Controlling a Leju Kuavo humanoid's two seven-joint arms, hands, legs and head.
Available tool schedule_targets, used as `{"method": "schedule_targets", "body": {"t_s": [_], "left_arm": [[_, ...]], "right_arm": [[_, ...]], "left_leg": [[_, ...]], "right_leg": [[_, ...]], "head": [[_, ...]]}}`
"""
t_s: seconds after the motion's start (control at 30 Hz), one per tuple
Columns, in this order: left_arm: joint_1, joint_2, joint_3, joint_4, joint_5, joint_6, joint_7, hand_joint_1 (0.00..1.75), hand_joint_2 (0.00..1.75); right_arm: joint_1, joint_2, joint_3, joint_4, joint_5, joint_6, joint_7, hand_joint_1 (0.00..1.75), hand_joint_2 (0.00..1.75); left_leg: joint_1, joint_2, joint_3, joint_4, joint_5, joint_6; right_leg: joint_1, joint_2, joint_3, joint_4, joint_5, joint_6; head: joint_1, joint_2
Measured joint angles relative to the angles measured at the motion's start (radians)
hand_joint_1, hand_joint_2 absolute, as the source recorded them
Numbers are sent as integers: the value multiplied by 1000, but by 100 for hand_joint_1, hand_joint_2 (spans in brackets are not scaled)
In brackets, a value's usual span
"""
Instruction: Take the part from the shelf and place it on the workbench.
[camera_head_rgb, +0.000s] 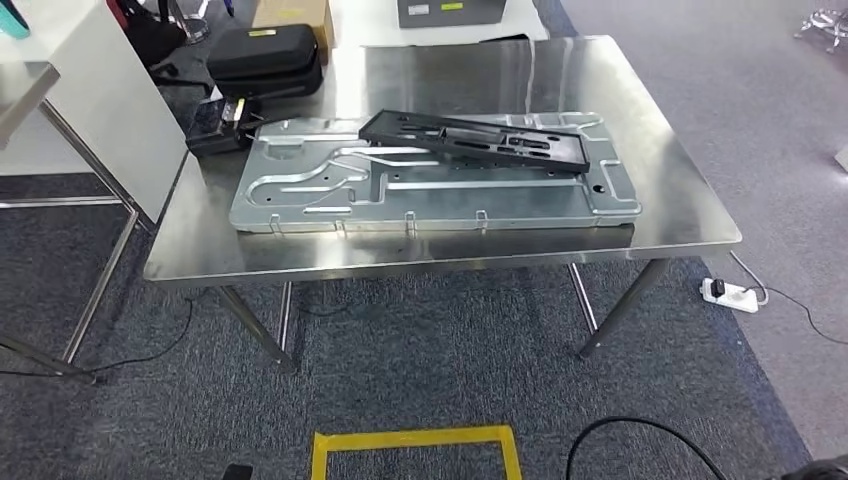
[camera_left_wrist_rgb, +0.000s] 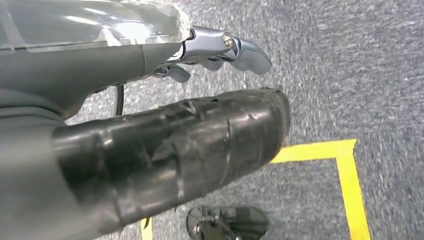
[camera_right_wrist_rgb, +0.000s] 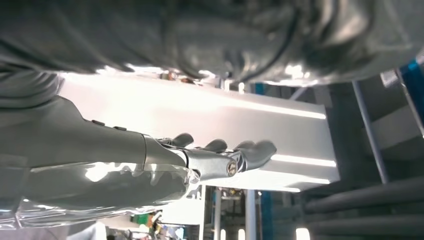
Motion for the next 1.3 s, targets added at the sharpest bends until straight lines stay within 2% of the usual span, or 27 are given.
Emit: {"method": "schedule_targets", "body": {"t_s": [0.03, 0.07, 0.13, 0.2, 0.23, 0.27, 0.3, 0.37, 0.43, 0.47, 0.5, 0.57, 0.6, 0.63, 0.7, 0.73, 0.77, 0.8, 0.83, 0.9, 0.97, 1.07, 1.13, 1.2, 1.23, 1.27, 1.3], "left_arm": [[1, 0, 0, 0, 0, 0, 0, 0, 0], [3, 0, 1, 0, 0, 0, 0, 0, 0], [4, 0, 1, 0, 0, 0, 1, 0, 0], [4, 0, 1, 0, 0, 0, 1, 0, 0], [4, 0, 1, 0, 0, 0, 1, 0, 0], [4, 0, 2, 0, 0, -1, 1, 0, 0], [4, 0, 2, 0, 1, -1, 1, 0, 0], [3, 2, 2, 0, 1, -1, 1, 0, 0], [1, 5, 4, -1, 2, 0, 0, 0, 0], [-1, 6, 5, -1, 2, 0, 0, 0, 0], [-1, 6, 7, -1, 3, 0, -1, 0, 0], [1, 5, 10, -1, 3, 0, -1, 0, 0], [2, 5, 12, 0, 4, 0, -1, 0, 0], [3, 4, 14, 0, 4, 0, 0, 0, 0], [3, 4, 16, 0, 5, -1, -1, 0, 0], [3, 3, 17, 0, 5, -1, -1, 0, 0], [3, 3, 18, 0, 5, -1, -1, 0, 0], [3, 3, 18, 0, 5, -1, -1, 0, 0], [3, 3, 19, 0, 5, 0, -2, 0, 0], [2, 2, 19, 0, 4, 0, -4, 0, 0], [1, 2, 20, 0, 6, 0, -6, 0, 0], [2, 2, 21, 0, 10, 0, -7, 0, 0], [4, 2, 23, 0, 12, 0, -7, 0, 0], [5, 2, 24, 0, 12, 0, -7, 0, 0], [5, 2, 25, 0, 12, 0, -7, 0, 0], [5, 2, 25, 0, 12, 0, -7, 0, 0], [5, 2, 25, 0, 12, 0, -7, 0, 0]], "right_arm": [[0, 0, 2, 0, 0, 0, 0, 0, 0], [0, 0, 5, 0, 0, 0, 0, 0, 0], [0, 0, 10, 1, 0, 0, 0, 0, 0], [1, 0, 14, 2, -1, 0, 0, 0, 0], [1, 0, 16, 4, -1, 0, 0, 0, 0], [2, 0, 17, 6, -1, 0, 0, 0, 0], [2, 0, 18, 8, -1, 0, 0, 0, 0], [4, 0, 20, 9, -1, 0, 0, 0, 0], [5, 0, 21, 10, -2, 0, 0, 0, 0], [6, 0, 23, 10, -3, 0, 0, 0, 0], [7, 0, 25, 11, -5, 0, 0, 0, 0], [9, -1, 30, 12, -10, 0, 0, 0, 0], [11, -2, 33, 12, -13, 0, 0, 0, 0], [14, -3, 35, 12, -15, 0, 0, 0, 0], [20, -6, 41, 13, -23, 0, 0, 0, 0], [23, -8, 46, 13, -29, 0, 0, 0, 0], [26, -11, 51, 14, -37, 0, 0, 0, 0], [29, -14, 57, 14, -45, 0, 0, 0, 0], [31, -18, 64, 15, -52, 0, 0, 0, 0], [33, -26, 78, 16, -65, 0, 0, 0, 0], [34, -32, 90, 16, -72, 0, 0, 0, 0], [40, -39, 100, 16, -82, 0, 0, 0, 0], [43, -42, 106, 15, -87, 0, 0, 0, 0], [44, -43, 110, 15, -91, 0, 0, 0, 0], [45, -44, 110, 15, -94, 0, 0, 0, 0], [46, -44, 111, 15, -98, 0, 0, 0, 0], [46, -45, 112, 15, -103, 0, 0, 0, 0]], "left_leg": [[3, -1, -3, 3, 0, -7], [5, -2, -10, 14, -18, -13], [8, -4, -35, 88, -106, -20], [8, -5, -61, 209, -200, -23], [8, -5, -63, 256, -215, -22], [8, -5, -53, 279, -206, -20], [7, -5, -27, 269, -180, -16], [0, -7, 68, 159, -134, 3], [-11, -8, 164, 16, -137, 23], [-16, -9, 189, -27, -146, 28], [-19, -9, 195, -48, -147, 29], [-17, -7, 187, -59, -129, 33], [-14, -4, 178, -63, -116, 38], [-11, -1, 166, -67, -103, 43], [-10, 3, 135, -63, -82, 49], [-10, 4, 119, -59, -72, 50], [-10, 5, 102, -53, -63, 49], [-9, 5, 85, -46, -55, 47], [-9, 5, 68, -37, -47, 44], [-9, 5, 38, -16, -38, 36], [-12, 5, 18, 1, -28, 25], [-12, 2, 1, 12, -19, 7], [-9, -3, -18, 60, -77, -2], [-6, -5, -49, 175, -174, -9], [-6, -5, -60, 233, -204, -10], [-6, -5, -61, 275, -212, -10], [-6, -6, -44, 280, -194, -7]], "right_leg": [[0, -2, -9, -1, 8, -10], [0, -4, -18, -1, 18, -21], [0, -8, -43, -3, 41, -37], [3, -8, -73, -1, 64, -42], [6, -8, -88, 1, 76, -43], [9, -8, -103, 4, 87, -43], [11, -8, -118, 7, 97, -43], [15, -8, -142, 12, 115, -40], [16, -9, -154, 15, 132, -33], [15, -10, -157, 14, 140, -28], [14, -12, -159, 12, 149, -22], [14, -12, -164, 9, 156, -10], [14, -10, -171, 23, 135, -5], [13, -8, -184, 57, 95, 0], [8, -6, -215, 173, -8, 6], [7, -6, -224, 231, -34, 9], [6, -6, -221, 267, -35, 11], [6, -6, -204, 273, -14, 13], [5, -6, -169, 245, 16, 13], [6, -6, -69, 120, 37, 9], [10, -5, -7, 21, 13, 1], [9, -6, -18, -5, 13, -19], [5, -9, -37, -7, 31, -36], [9, -10, -60, -6, 50, -44], [10, -11, -74, -5, 60, -44], [12, -11, -89, -2, 71, -44], [14, -11, -102, 1, 80, -44]], "head": [[0, 0], [0, 0], [0, 0], [0, 0], [-1, 0], [0, 0], [-1, 0], [0, 0], [0, 0], [0, 0], [0, 0], [0, 0], [0, 0], [0, 0], [0, 0], [0, 0], [0, 0], [0, 0], [0, 0], [0, 0], [0, 0], [0, 0], [-1, 0], [-1, 0], [-1, 0], [-1, 0], [-1, 0]]}}
